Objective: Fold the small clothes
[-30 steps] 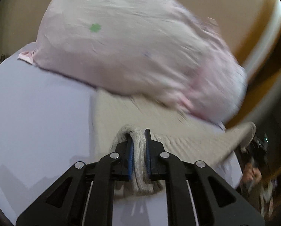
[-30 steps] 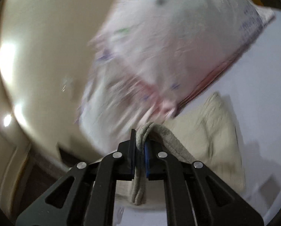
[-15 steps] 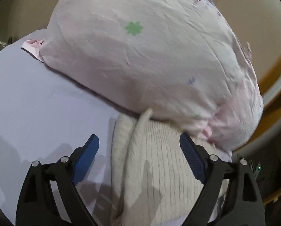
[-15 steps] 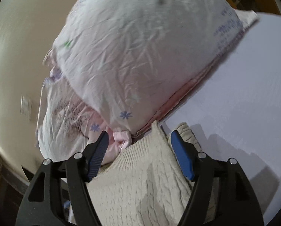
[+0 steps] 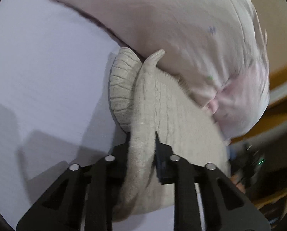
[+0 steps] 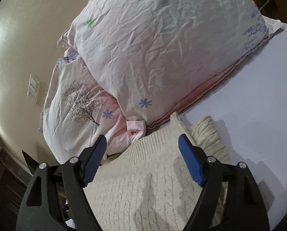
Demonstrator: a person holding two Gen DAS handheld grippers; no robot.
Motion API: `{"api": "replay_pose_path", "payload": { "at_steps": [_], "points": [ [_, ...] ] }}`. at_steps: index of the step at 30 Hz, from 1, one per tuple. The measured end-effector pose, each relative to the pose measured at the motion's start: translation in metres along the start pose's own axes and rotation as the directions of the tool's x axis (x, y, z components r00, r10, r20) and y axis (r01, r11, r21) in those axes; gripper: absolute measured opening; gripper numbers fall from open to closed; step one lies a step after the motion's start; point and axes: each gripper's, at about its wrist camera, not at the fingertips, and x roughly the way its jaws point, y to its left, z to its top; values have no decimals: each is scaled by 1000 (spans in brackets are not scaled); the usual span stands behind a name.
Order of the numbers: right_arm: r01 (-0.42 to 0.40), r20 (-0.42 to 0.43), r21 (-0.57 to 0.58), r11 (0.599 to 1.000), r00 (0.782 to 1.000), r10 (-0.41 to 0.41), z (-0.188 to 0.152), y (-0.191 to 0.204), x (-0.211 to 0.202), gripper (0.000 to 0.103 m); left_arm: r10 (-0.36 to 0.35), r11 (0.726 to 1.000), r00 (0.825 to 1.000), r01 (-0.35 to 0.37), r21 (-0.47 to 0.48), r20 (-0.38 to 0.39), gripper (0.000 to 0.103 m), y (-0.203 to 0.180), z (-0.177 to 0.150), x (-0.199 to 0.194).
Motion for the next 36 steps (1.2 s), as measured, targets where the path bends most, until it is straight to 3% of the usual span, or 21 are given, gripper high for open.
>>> {"api": "replay_pose_path", "payload": {
  "at_steps": [3,6,9,11,13,16,17,19,21,22,24,25,26,28,30,33,36],
  "points": [
    [-25,10,-3,1000,1000,25,5,-1,-5,76,-119,993,992,119,-3,37,15,-22,4,-8],
    [-45,39,2,999,998,45,13,-4,-15,76,-241,968,969,235,89,55,14,-79,6,-12],
    [-35,79,1,999,996,35,22,-9,-27,76,-329,923,944,322,213,1,14,-153,0,7],
    [-5,111,-13,1000,994,6,28,-11,-35,77,-362,884,929,368,289,-76,14,-206,-14,43],
    [13,132,-33,999,991,-8,35,-13,-42,77,-366,861,916,400,313,-165,14,-244,-32,88],
    [58,123,-53,997,991,-51,41,-20,-43,77,-249,859,921,353,371,-300,14,-293,-65,176],
    [71,113,-53,996,991,-65,43,-22,-42,77,-225,866,911,350,358,-347,15,-298,-73,195],
    [91,87,-48,995,992,-86,46,-28,-41,80,-210,868,868,378,323,-450,15,-304,-85,218],
    [83,63,-35,996,995,-81,49,-34,-42,86,-260,830,848,441,342,-463,19,-304,-87,209],
    [75,56,-27,997,996,-74,51,-36,-43,89,-331,802,827,500,326,-456,20,-297,-79,193],
    [40,24,-4,999,999,-40,54,-39,-44,93,-428,788,804,556,264,-414,34,-278,-61,169],
    [28,4,8,1000,1000,-28,54,-40,-43,93,-456,794,811,557,245,-367,59,-267,-50,155],
    [19,-15,16,1000,1000,-19,54,-40,-42,93,-462,810,836,534,244,-296,69,-252,-40,138],
    [-14,-26,-9,1000,1000,14,53,-32,-45,93,-369,859,912,409,309,-181,69,-229,-26,114],
    [-65,-15,-80,995,998,64,48,-17,-57,91,-272,899,953,302,317,-136,69,-211,-25,106],
    [-31,-17,-260,965,999,27,26,16,-75,88,-211,913,965,252,320,-158,69,-195,-30,98],
    [53,-78,-374,926,993,-88,0,38,-81,78,-193,875,964,253,414,-182,69,-197,-51,86]
  ]
}}
